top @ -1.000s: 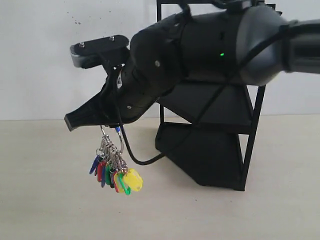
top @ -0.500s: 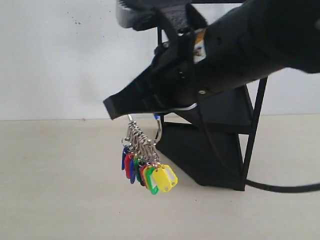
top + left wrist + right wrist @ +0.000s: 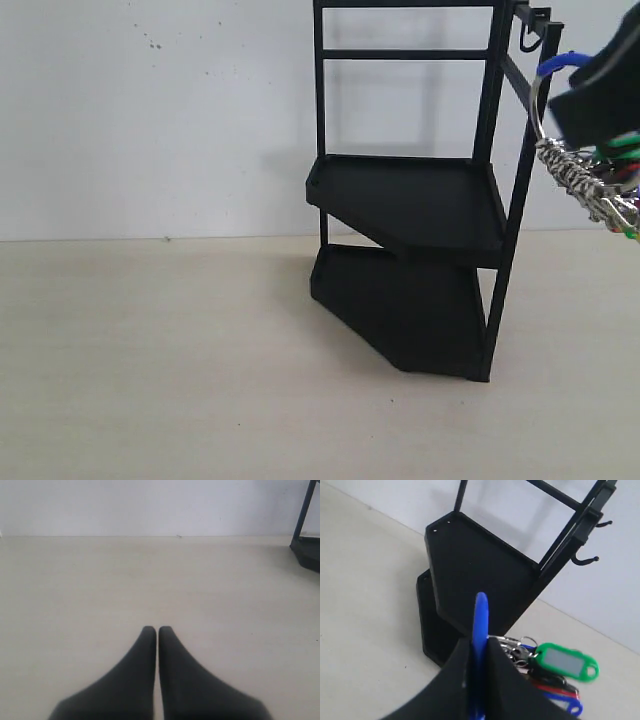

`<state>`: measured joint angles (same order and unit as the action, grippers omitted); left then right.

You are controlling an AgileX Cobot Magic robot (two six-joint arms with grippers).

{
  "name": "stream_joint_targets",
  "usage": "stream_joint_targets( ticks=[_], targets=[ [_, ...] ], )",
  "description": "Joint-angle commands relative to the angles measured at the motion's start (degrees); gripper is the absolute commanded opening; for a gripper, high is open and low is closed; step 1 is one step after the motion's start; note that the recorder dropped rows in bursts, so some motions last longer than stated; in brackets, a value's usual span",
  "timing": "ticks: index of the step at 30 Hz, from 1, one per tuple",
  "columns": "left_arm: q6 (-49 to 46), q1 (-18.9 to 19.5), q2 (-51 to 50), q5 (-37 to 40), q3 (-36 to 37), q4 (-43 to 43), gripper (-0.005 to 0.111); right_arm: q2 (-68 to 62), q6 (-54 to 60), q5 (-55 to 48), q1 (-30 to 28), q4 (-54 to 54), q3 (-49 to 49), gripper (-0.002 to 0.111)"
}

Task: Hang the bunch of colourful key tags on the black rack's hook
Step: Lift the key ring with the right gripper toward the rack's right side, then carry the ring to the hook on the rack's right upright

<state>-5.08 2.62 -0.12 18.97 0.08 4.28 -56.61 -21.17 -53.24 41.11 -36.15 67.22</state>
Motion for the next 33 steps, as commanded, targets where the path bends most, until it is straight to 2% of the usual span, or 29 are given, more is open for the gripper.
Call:
stream_joint_targets(
  ticks=[1,3,6,9,10,11,13,14,17,18,21,22,24,25,26,28,29,31,33],
  targets=[
    [0.6,0.21,0.12,-0.86,-0.08,0.52,0.004,5.05,-3.99,-4.19,-0.01,-7.08,0.1,0.0],
    [0.6,0.21,0.12,-0.86,-0.08,0.52,0.004,7.2,-8.84,-3.85,-0.01,-7.26,0.1,0.0],
    [0.6,0.21,0.12,-0.86,-0.08,0.52,0.004,9.56,3.86,-4.28,-0.01,-3.14,0.1,0.0],
    [0.6,0.21,0.12,-0.86,-0.08,0.52,0.004,11.59,-9.13,-7.13,-0.01,-11.45,0.1,0.0],
    [0.6,0.21,0.12,-0.86,-0.08,0.52,0.004,12.15,-10.85,-6.52,-0.01,-11.17,0.1,0.0],
    [0.6,0.21,0.12,-0.86,-0.08,0.52,0.004,12.49,-9.11,-5.28,-0.01,-8.08,0.1,0.0],
    [0.6,0.21,0.12,-0.86,-0.08,0.52,0.004,12.61,4.8,-3.65,-0.01,-0.16,0.1,0.0],
    [0.6,0.21,0.12,-0.86,-0.08,0.52,0.004,12.61,7.72,-4.13,-0.01,0.33,0.1,0.0],
    [0.6,0.21,0.12,-0.86,-0.08,0.52,0.004,12.61,-10.37,-2.81,-0.01,-6.54,0.1,0.0],
    [0.6,0.21,0.12,-0.86,-0.08,0.52,0.004,12.61,-11.08,-1.14,-0.01,-5.93,0.1,0.0],
    [0.6,0.21,0.12,-0.86,-0.08,0.52,0.004,11.16,7.54,3.55,0.12,4.05,-0.59,0.0],
    [0.6,0.21,0.12,-0.86,-0.08,0.52,0.004,10.61,8.11,3.55,-0.03,3.84,-0.59,0.0],
    [0.6,0.21,0.12,-0.86,-0.08,0.52,0.004,9.93,-5.07,4.72,-0.14,1.09,-0.59,0.0],
    [0.6,0.21,0.12,-0.86,-0.08,0.52,0.004,9.38,-7.94,6.23,-0.03,1.7,-0.71,0.0],
    [0.6,0.21,0.12,-0.86,-0.08,0.52,0.004,8.55,-4.35,8.77,0.12,5.39,-0.94,0.0],
    [0.6,0.21,0.12,-0.86,-0.08,0.52,0.004,6.98,10.67,10.57,0.12,14.0,-1.1,0.0],
    [0.6,0.21,0.12,-0.86,-0.08,0.52,0.004,6.07,11.36,11.01,0.01,15.74,-1.1,0.0],
    [0.6,0.21,0.12,-0.86,-0.08,0.52,0.004,4.82,3.13,14.16,0.01,15.3,-1.4,0.0],
    [0.6,0.21,0.12,-0.86,-0.08,0.52,0.004,3.52,5.16,17.54,0.12,16.46,-1.89,0.0]
  ],
)
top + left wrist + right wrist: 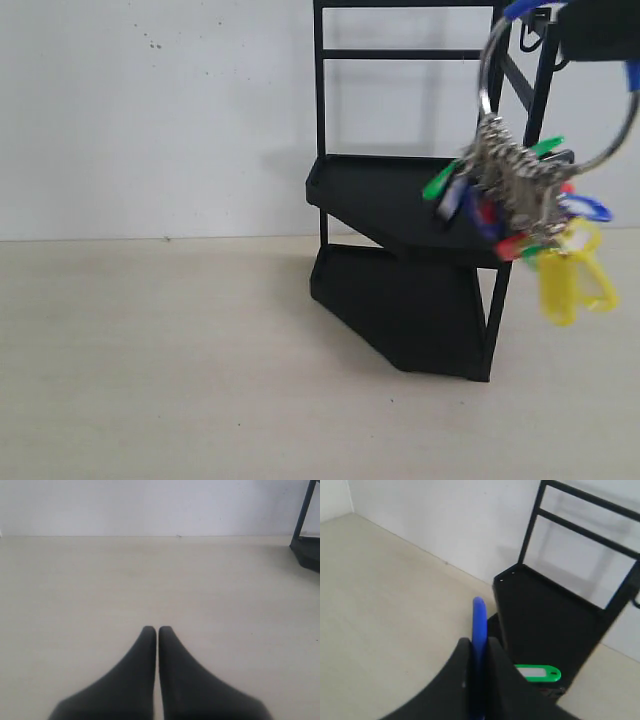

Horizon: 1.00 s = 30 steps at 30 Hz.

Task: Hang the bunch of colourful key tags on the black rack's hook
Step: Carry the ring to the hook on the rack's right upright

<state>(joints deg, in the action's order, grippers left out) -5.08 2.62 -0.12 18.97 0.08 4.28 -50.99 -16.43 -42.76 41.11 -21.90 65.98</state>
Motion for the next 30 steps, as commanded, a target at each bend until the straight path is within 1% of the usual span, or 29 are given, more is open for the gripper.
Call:
stream_joint_targets(
  ticks=[1,2,3,5,6,7,9,10,12,13,14,15,16,18,19,20,21,22,24,26,30],
  targets=[
    [0.6,0.21,0.12,-0.86,-0.08,0.52,0.004,-2.81,5.19,7.07,0.12,2.54,-0.65,0.0],
    [0.6,0.21,0.12,-0.86,-0.08,0.52,0.004,-2.95,6.53,7.07,0.01,2.19,-0.65,0.0],
    [0.6,0.21,0.12,-0.86,-0.08,0.52,0.004,-2.95,3.08,7.34,-0.51,0.67,-0.65,0.0],
    [0.6,0.21,0.12,-0.86,-0.08,0.52,0.004,-2.83,-9.25,9.8,-1.32,-2.68,-0.65,0.0],
    [0.6,0.21,0.12,-0.86,-0.08,0.52,0.004,-2.83,-9.62,10.7,-1.32,-2.53,-0.65,0.0],
    [0.6,0.21,0.12,-0.86,-0.08,0.52,0.004,-2.95,-5.38,10.98,-0.46,-0.56,-0.65,0.0],
    [0.6,0.21,0.12,-0.86,-0.08,0.52,0.004,-3.37,8.32,8.07,1.11,2.66,-0.65,0.0],
    [0.6,0.21,0.12,-0.86,-0.08,0.52,0.004,-3.37,7.86,7.13,1.14,1.63,-0.65,0.0],
    [0.6,0.21,0.12,-0.86,-0.08,0.52,0.004,-3.37,-5.93,7.1,-0.03,-3.81,-0.65,0.0],
    [0.6,0.21,0.12,-0.86,-0.08,0.52,0.004,-3.37,-9.23,7.19,-0.04,-4.59,-0.65,0.0],
    [0.6,0.21,0.12,-0.86,-0.08,0.52,0.004,-4.34,0.25,6.93,0.71,-0.62,-0.65,0.0],
    [0.6,0.21,0.12,-0.86,-0.08,0.52,0.004,-4.45,6.01,5.7,1.16,1.16,-0.65,0.0],
    [0.6,0.21,0.12,-0.86,-0.08,0.52,0.004,-4.54,3.48,4.11,0.45,-0.87,-0.65,0.0],
    [0.6,0.21,0.12,-0.86,-0.08,0.52,0.004,-4.39,-9.9,4.35,-1.59,-5.21,-0.65,0.0],
    [0.6,0.21,0.12,-0.86,-0.08,0.52,0.004,-4.39,-5.7,4.21,-1.45,-3.43,-0.65,0.0],
    [0.6,0.21,0.12,-0.86,-0.08,0.52,0.004,-4.39,5.58,1.72,-1.22,-1.27,-0.65,0.0],
    [0.6,0.21,0.12,-0.86,-0.08,0.52,0.004,-4.14,4.35,-0.57,-1.7,-3.66,-0.65,0.0],
    [0.6,0.21,0.12,-0.86,-0.08,0.52,0.004,-3.41,-5.41,-3.97,-3.29,-10.31,-0.65,0.0],
    [0.6,0.21,0.12,-0.86,-0.08,0.52,0.004,-3.41,-5.93,-9.22,-4.32,-15.24,-0.65,0.0],
    [0.6,0.21,0.12,-0.86,-0.08,0.52,0.004,-3.41,-9.19,-13.0,-5.86,-21.86,-0.65,0.0],
    [0.6,0.21,0.12,-0.86,-0.08,0.52,0.004,-3.51,-8.72,-12.2,-7.94,-28.48,-0.65,0.0]
  ],
)
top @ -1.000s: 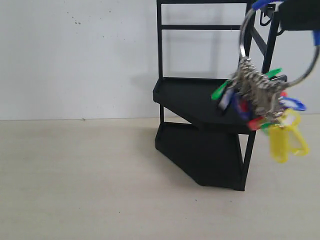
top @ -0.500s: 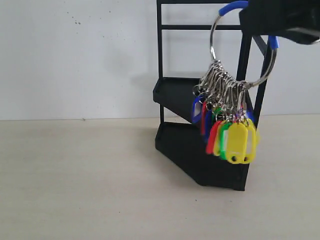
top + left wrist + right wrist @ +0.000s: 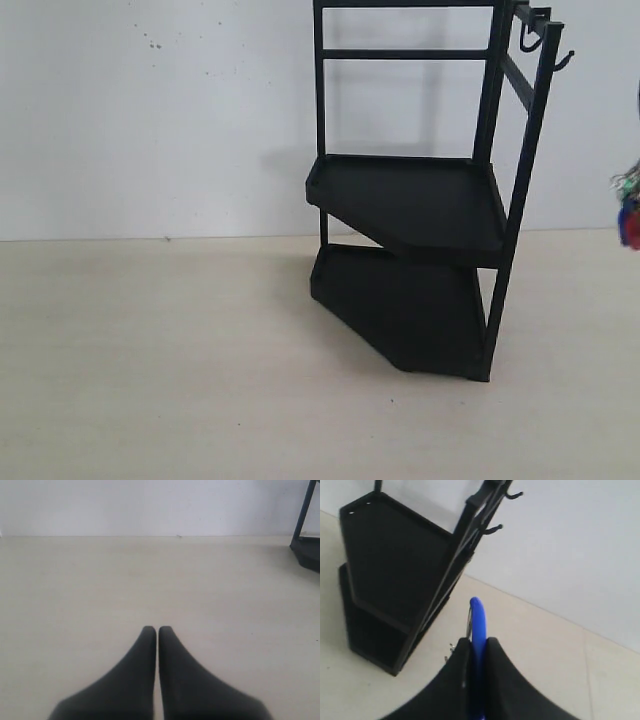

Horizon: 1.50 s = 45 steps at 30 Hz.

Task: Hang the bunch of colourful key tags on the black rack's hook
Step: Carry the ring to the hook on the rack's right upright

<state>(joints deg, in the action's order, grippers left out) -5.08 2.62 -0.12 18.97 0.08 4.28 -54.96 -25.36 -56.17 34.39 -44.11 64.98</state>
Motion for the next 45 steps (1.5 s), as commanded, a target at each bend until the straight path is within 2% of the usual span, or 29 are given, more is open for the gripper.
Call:
stream_joint_targets(
  ticks=[1,9,12,15,17,20,22,27,37,39,45],
  targets=[
    [0.6,0.21,0.12,-0.86,-0.08,0.52,0.004,0.46,0.45,2.13,-1.39,-7.51,0.35,0.0],
    [0.6,0.21,0.12,-0.86,-0.08,0.52,0.004,-3.81,0.05,6.41,-1.39,-14.61,0.35,0.0],
    [0.6,0.21,0.12,-0.86,-0.08,0.52,0.004,-6.56,-4.23,6.3,-2.84,-18.59,0.77,0.0],
    [0.6,0.21,0.12,-0.86,-0.08,0.52,0.004,-8.81,-4.62,8.69,-10.09,-14.63,1.91,0.0],
    [0.6,0.21,0.12,-0.86,-0.08,0.52,0.004,-9.28,-2.64,16.68,-16.44,-9.49,1.91,0.0],
    [0.6,0.21,0.12,-0.86,-0.08,0.52,0.004,-11.73,7.13,26.9,-24.09,3.92,1.91,0.0],
    [0.6,0.21,0.12,-0.86,-0.08,0.52,0.004,-14.35,11.34,30.25,-26.4,7.95,1.91,0.0],
    [0.6,0.21,0.12,-0.86,-0.08,0.52,0.004,-16.04,10.85,38.09,-26.52,7.86,1.91,0.0],
    [0.6,0.21,0.12,-0.86,-0.08,0.52,0.004,-16.04,10.98,37.98,-26.41,9.14,1.91,0.0],
    [0.6,0.21,0.12,-0.86,-0.08,0.52,0.004,-16.04,13.22,36.65,-26.41,10.23,1.91,0.0],
    [0.6,0.21,0.12,-0.86,-0.08,0.52,0.004,-16.04,30.2,34.33,-26.41,21.66,1.91,0.0]
  ],
)
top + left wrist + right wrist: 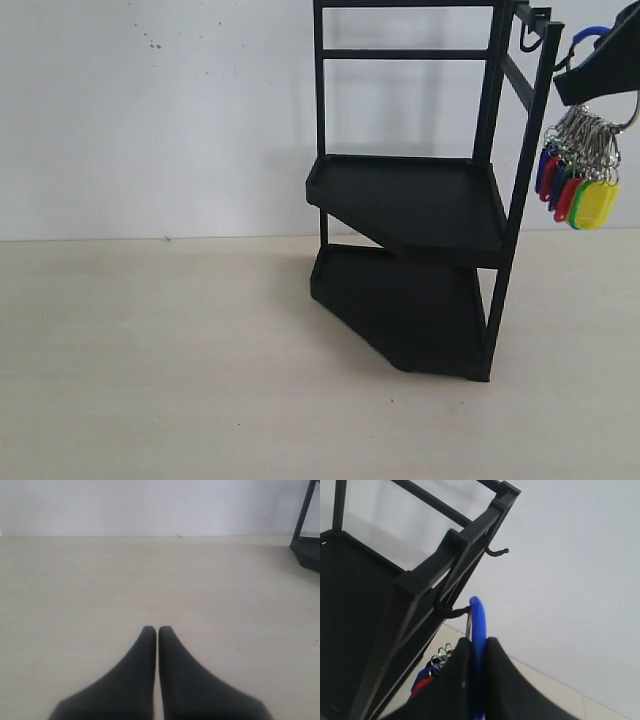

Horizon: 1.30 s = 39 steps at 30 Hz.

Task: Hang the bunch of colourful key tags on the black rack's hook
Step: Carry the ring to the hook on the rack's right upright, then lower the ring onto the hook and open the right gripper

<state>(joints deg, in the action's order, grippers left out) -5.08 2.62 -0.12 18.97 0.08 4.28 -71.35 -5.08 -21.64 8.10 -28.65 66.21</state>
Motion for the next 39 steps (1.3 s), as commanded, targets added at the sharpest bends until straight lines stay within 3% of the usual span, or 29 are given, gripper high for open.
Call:
stream_joint_targets(
  ticks=[1,28,31,36,39],
  targets=[
    [0.6,0.21,0.12,-0.86,-0.08,0.52,0.004,0.34,11.04,-0.21,-0.12,6.65,0.69,0.0],
    [0.6,0.21,0.12,-0.86,-0.08,0.52,0.004,0.34,10.94,-2.14,-0.12,14.97,0.69,0.001],
    [0.6,0.21,0.12,-0.86,-0.08,0.52,0.004,0.34,10.31,-2.14,-0.12,15.68,0.69,0.013],
    [0.6,0.21,0.12,-0.86,-0.08,0.52,0.004,0.34,9.91,-1.44,-0.12,15.76,0.69,0.05],
    [0.6,0.21,0.12,-0.86,-0.08,0.52,0.004,0.45,9.91,-0.85,-0.12,15.76,0.69,0.054]
  ],
)
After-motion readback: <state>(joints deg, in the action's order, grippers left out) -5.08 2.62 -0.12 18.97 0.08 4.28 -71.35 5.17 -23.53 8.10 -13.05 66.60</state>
